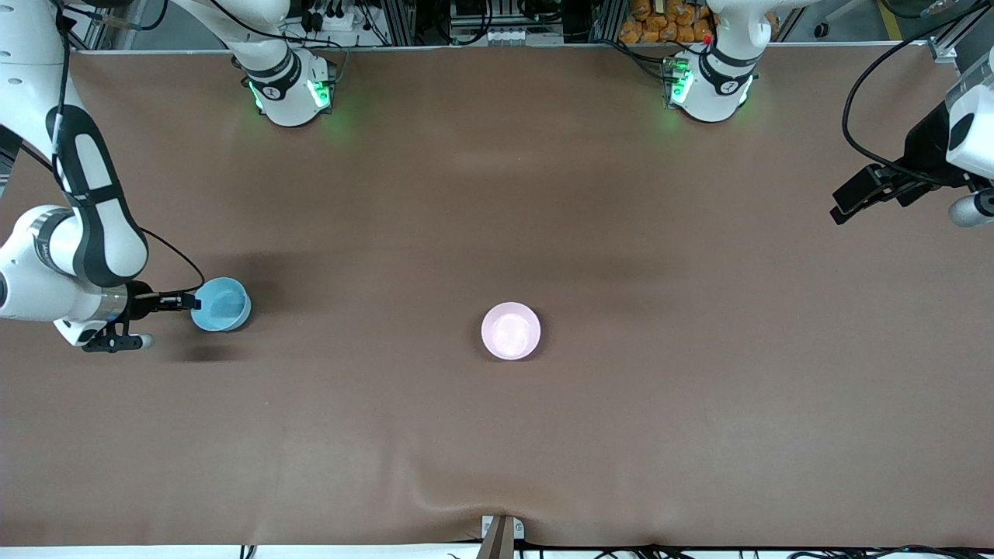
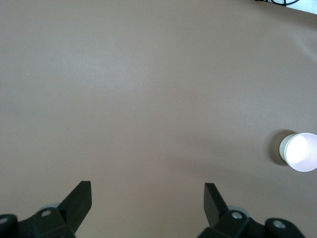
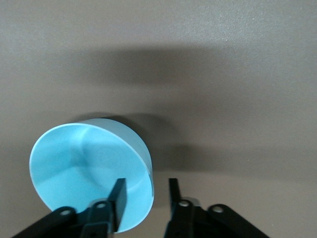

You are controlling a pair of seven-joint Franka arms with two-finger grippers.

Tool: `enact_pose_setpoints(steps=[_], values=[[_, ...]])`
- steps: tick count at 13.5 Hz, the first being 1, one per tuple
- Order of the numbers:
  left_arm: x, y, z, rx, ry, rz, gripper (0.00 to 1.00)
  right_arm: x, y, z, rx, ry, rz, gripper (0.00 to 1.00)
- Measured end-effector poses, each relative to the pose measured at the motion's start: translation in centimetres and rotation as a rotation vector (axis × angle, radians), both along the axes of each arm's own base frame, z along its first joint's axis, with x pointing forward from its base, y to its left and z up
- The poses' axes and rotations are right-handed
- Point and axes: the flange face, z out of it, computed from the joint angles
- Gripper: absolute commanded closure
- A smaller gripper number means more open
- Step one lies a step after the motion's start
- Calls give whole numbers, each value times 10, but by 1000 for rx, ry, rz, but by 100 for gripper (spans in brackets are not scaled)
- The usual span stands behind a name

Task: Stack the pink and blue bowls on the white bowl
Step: 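Lower the right gripper and grasp the light blue bowl rim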

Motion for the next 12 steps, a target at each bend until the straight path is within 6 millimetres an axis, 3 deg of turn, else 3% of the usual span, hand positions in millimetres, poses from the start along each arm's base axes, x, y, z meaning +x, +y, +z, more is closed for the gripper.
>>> enact_pose_setpoints(steps=[4,6,9,10,12], values=[[8,-4,-20,-3,42,-17,0,0,1,-4,1,4,0,81],[17,-1,-30,-7,54,-36,0,-1,1,-4,2,5,0,80],[22,-1,-28,-12,47,-43,0,-1,1,-6,1,3,0,81],[22,-2,-26,-12,42,-45,0,-1,0,-7,1,3,-1,84],[23,0,-20,-5,28,-43,0,-1,1,-10,1,3,-1,100]])
